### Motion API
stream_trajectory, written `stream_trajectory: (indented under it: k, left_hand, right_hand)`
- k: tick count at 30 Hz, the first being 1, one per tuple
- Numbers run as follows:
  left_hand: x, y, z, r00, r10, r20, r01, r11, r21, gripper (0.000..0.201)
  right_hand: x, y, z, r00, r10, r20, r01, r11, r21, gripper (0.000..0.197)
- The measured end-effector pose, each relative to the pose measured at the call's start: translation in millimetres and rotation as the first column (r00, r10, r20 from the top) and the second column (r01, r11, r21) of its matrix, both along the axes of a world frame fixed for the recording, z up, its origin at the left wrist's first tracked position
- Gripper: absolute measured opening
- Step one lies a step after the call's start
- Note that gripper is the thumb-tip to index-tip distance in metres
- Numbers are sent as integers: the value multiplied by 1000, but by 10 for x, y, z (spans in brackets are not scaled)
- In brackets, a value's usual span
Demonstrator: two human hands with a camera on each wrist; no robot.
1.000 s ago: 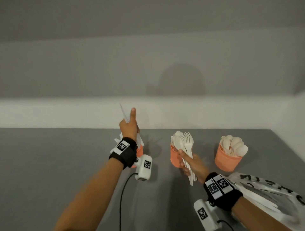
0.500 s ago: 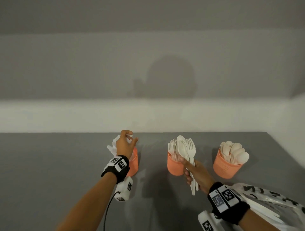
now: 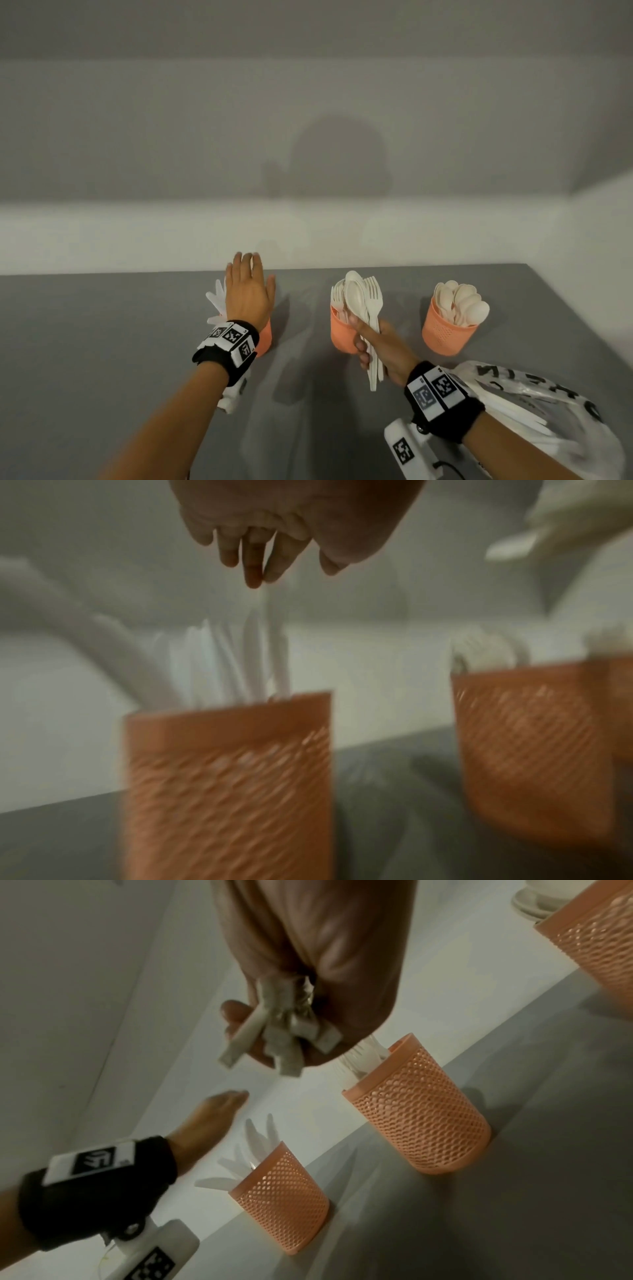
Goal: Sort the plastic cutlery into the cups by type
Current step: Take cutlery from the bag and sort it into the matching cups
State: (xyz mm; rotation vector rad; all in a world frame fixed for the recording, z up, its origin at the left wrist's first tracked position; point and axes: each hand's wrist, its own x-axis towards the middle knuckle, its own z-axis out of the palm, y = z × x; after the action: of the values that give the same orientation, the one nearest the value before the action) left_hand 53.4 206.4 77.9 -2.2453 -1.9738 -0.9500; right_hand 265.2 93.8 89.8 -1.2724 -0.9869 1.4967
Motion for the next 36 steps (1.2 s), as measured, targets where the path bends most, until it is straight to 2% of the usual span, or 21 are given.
stream_trajectory:
  k: [1, 3, 4, 6, 9, 13, 16, 19, 20, 21, 24, 25, 26, 28, 30, 31, 33, 36]
  left_hand:
    - [87, -97, 104, 991, -44, 125, 42, 999, 14, 45]
    - [287, -316, 268, 910, -110, 401, 128, 992, -19, 30]
    - [391, -442, 337, 865, -109, 490, 173, 981, -86, 24]
    - [600, -647, 374, 798, -87, 596, 291, 922, -255, 30]
    - [855, -843, 286, 789, -80, 609, 378, 845, -379, 41]
    - [1032, -943, 248, 824, -49, 565, 324, 858, -399, 44]
    - [1096, -984, 268, 858, -7, 514, 263, 865, -427, 43]
    - [1128, -1023, 306, 847, 9, 531, 236, 890, -391, 41]
    - [1131, -1011, 308, 814, 24, 580, 227, 906, -356, 39]
    - [1127, -991, 309, 750, 42, 660, 222, 924, -311, 35]
    - [1104, -977, 355, 463, 65, 884, 224, 956, -188, 22]
    - [1096, -984, 370, 422, 61, 904, 232, 957, -173, 18]
    - [1097, -996, 381, 424, 59, 904, 247, 953, -178, 15]
    - [1147, -1031, 364, 490, 56, 870, 295, 928, -226, 11]
    - [1241, -1108, 332, 561, 37, 827, 366, 885, -288, 14]
    - [1304, -1165, 320, 573, 37, 818, 394, 863, -315, 15]
    - [1418, -1277, 303, 552, 38, 833, 432, 841, -324, 13]
    - [1513, -1316, 252, 535, 61, 842, 411, 853, -323, 10]
  right_hand:
    - [-7, 0, -6, 1000, -5, -9, 5, 1000, 9, 7]
    - [-25, 5, -24, 1000, -19, -14, 19, 1000, 21, 12]
    - [-33, 10, -41, 999, -28, -20, 28, 999, 24, 17]
    - [-51, 18, -74, 999, -39, -24, 40, 998, 38, 28]
    - [-86, -4, -109, 999, -33, 12, 32, 996, 85, 35]
    - [-79, -73, -155, 999, -42, 28, 39, 994, 106, 44]
    - [-27, -169, -146, 1000, -11, 7, 10, 996, 87, 34]
    - [21, -220, -144, 1000, -28, 3, 28, 997, 74, 31]
    - [39, -222, -150, 998, -63, 13, 62, 995, 79, 32]
    - [61, -213, -167, 994, -101, 42, 98, 992, 80, 33]
    - [134, -248, -199, 975, -202, 96, 193, 977, 91, 17]
    - [162, -261, -207, 963, -228, 143, 213, 970, 114, 14]
    - [180, -268, -210, 944, -256, 207, 231, 963, 140, 14]
    - [227, -238, -274, 879, -332, 341, 275, 939, 206, 11]
    - [233, -211, -300, 815, -407, 412, 318, 909, 270, 12]
    - [228, -205, -311, 805, -420, 419, 321, 902, 288, 18]
    - [199, -228, -292, 803, -421, 420, 309, 899, 310, 27]
    - [177, -248, -287, 800, -378, 467, 254, 917, 307, 29]
